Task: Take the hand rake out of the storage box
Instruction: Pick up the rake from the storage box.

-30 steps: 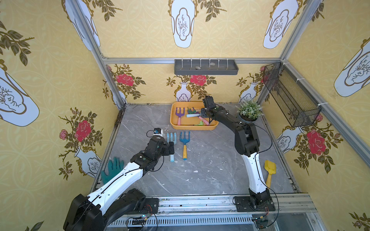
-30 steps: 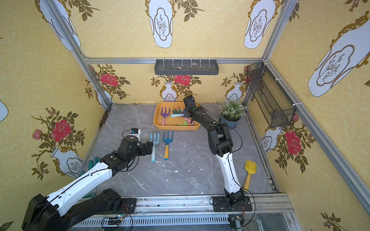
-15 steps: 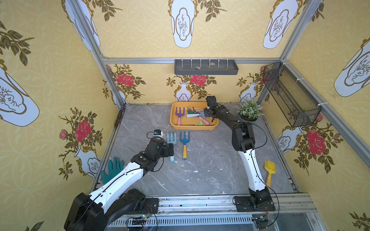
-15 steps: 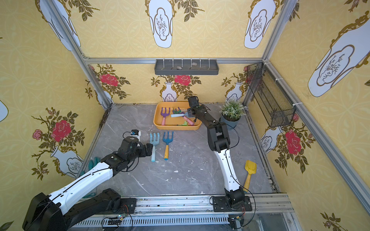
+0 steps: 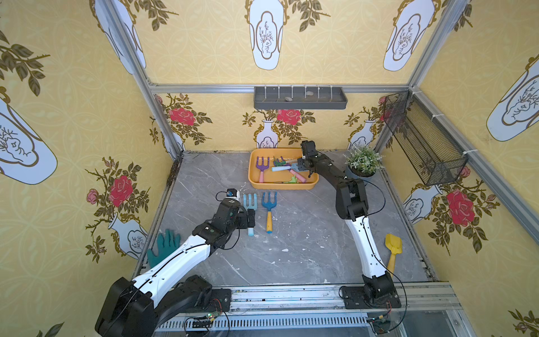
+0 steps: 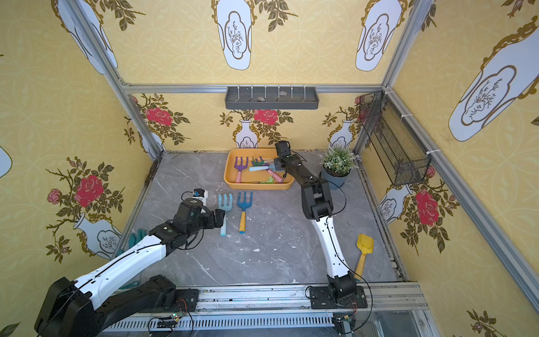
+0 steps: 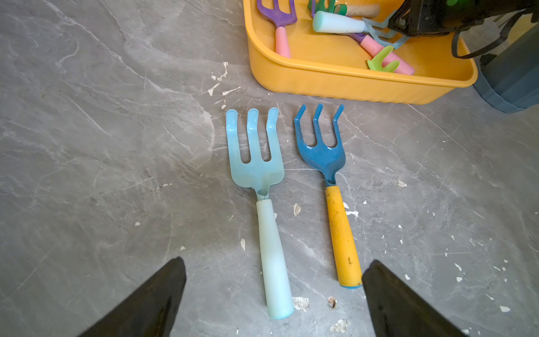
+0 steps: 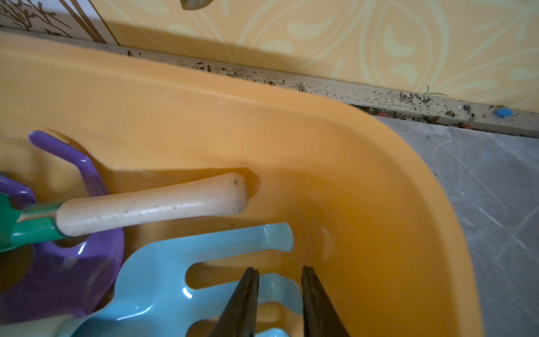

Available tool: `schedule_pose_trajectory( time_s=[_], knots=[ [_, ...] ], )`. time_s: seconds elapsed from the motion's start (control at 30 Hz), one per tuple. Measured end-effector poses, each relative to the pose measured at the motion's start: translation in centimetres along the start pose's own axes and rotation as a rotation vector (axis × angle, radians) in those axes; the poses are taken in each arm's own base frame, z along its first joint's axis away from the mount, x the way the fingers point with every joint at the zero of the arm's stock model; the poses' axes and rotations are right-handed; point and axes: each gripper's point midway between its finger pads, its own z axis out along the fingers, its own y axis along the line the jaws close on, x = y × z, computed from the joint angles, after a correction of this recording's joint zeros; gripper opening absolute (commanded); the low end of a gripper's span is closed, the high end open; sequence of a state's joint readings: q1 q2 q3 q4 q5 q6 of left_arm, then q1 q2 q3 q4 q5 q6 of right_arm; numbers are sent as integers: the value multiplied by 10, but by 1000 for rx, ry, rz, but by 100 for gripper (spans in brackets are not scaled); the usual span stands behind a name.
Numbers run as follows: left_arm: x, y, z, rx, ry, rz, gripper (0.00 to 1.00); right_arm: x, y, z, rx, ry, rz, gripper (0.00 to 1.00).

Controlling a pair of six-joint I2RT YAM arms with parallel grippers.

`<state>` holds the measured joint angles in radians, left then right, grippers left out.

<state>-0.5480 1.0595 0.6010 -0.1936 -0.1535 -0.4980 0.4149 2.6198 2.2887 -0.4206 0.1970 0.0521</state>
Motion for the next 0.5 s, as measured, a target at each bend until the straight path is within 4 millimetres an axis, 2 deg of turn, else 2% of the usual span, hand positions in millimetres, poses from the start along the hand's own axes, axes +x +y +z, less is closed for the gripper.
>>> schedule_pose_trajectory(
  time_s=[0.1, 0.17, 0.27, 0.5],
  knots=[
    [-1, 0, -1, -1, -3, 0, 100, 1, -1, -1, -4, -3, 4, 6],
    [-2, 0, -2, 0, -8, -2, 100, -2, 2, -5, -22, -11, 11, 2],
    [-4, 1, -6, 0, -18, -4, 100, -9, 3, -14, -33, -35, 19, 2],
    [-4, 5, -18, -1, -43, -15, 100, -14, -2, -40, -34, -52, 15, 0]
  ],
)
